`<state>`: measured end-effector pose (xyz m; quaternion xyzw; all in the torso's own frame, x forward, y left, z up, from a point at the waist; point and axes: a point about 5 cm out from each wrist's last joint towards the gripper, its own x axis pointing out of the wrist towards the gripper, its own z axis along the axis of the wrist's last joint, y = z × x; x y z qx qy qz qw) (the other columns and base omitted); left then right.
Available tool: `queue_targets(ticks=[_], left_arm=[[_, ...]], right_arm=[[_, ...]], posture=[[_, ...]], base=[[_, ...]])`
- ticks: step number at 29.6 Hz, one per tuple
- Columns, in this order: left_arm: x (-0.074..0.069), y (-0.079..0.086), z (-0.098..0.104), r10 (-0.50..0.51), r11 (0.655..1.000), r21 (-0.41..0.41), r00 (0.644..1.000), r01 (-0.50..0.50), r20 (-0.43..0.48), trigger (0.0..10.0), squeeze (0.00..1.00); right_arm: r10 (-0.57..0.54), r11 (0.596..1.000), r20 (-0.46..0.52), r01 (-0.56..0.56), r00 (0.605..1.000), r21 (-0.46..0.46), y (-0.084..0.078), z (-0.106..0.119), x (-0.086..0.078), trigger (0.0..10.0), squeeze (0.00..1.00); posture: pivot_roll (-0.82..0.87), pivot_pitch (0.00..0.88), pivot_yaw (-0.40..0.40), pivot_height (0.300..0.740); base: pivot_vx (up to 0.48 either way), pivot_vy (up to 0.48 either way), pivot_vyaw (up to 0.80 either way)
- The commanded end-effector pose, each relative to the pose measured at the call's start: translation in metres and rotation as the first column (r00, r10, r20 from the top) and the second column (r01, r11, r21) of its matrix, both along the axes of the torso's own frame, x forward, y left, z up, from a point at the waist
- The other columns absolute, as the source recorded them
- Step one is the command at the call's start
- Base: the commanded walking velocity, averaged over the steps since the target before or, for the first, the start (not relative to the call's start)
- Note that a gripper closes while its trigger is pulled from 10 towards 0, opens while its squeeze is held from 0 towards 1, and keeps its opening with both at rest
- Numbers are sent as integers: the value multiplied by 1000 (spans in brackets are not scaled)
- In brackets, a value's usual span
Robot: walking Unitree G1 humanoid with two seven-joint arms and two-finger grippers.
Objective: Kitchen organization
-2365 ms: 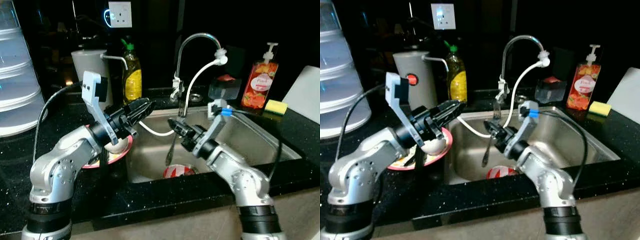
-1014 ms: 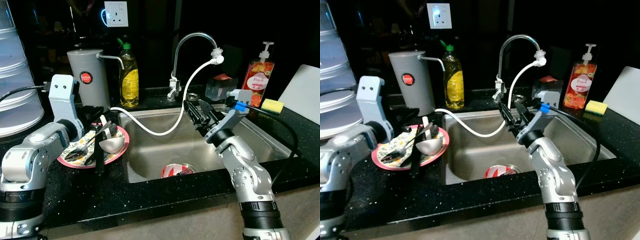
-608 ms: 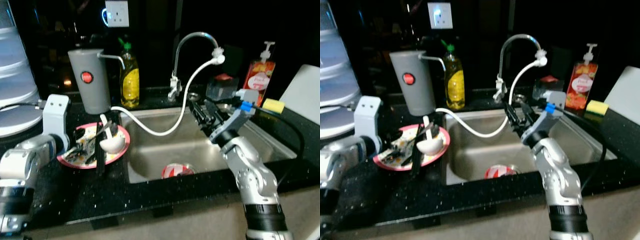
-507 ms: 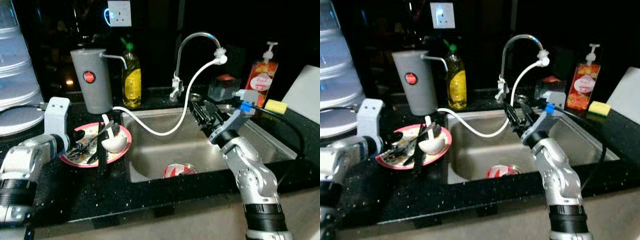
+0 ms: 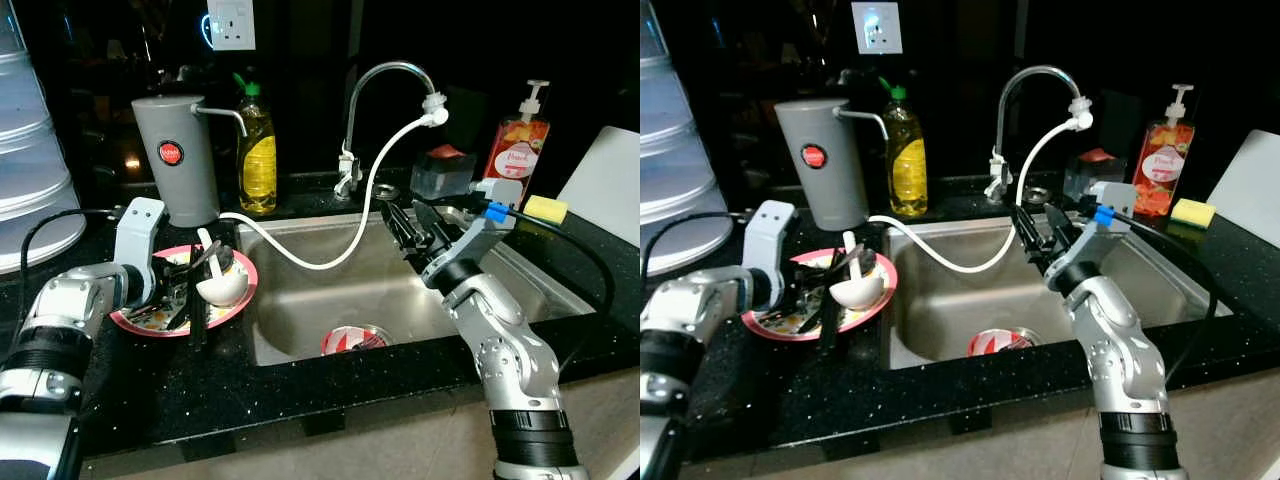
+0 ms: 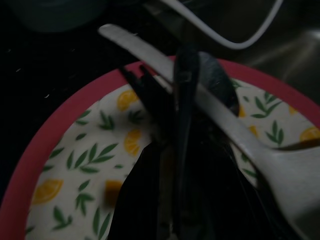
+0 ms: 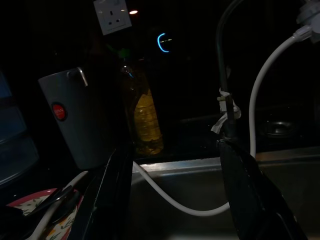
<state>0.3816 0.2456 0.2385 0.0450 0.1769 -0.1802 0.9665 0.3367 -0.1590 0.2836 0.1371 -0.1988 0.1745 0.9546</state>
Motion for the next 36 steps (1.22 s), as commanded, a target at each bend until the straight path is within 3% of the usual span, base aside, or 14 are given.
queue_targets(ticks=[1, 12, 17, 19, 28, 36], left_arm=[[-1, 14, 3, 33, 998, 52, 999, -32, -5, 10000, 0], [-7, 38, -4, 67, 995, 70, 997, -65, -40, 10000, 0], [-7, 37, -4, 43, 998, 50, 998, -42, -35, 10000, 0], [-6, 37, 4, 26, 1000, 12, 1000, -26, -2, 10000, 0], [-9, 39, 25, 44, 999, 8, 993, -45, 111, 10000, 0], [-19, 45, 15, 64, 998, 0, 995, -64, 76, 10000, 0]], right_arm=[[-7, 1000, -1, 7, 1000, 0, -2, 0, -3, 10000, 0], [-2, 1000, -14, 2, 1000, 10, -1, -2, 0, 10000, 0], [15, 1000, -7, -15, 1000, 2, 3, 0, 2, 10000, 0], [12, 1000, -1, -12, 1000, 2, 2, 2, 1, 10000, 0], [-1, 1000, -5, 1, 1000, 1, -2, 0, 0, 10000, 0], [6, 1000, -7, -6, 1000, 3, 0, 0, 0, 10000, 0]], posture=[[-57, 53, -16, 740], [-36, 51, -32, 740], [-39, 40, -28, 740], [-39, 40, -27, 740], [-49, 33, -25, 740], [-44, 42, -31, 740]], base=[[0, 0, 0], [0, 0, 0], [0, 0, 0], [0, 0, 0], [0, 0, 0], [0, 0, 0]])
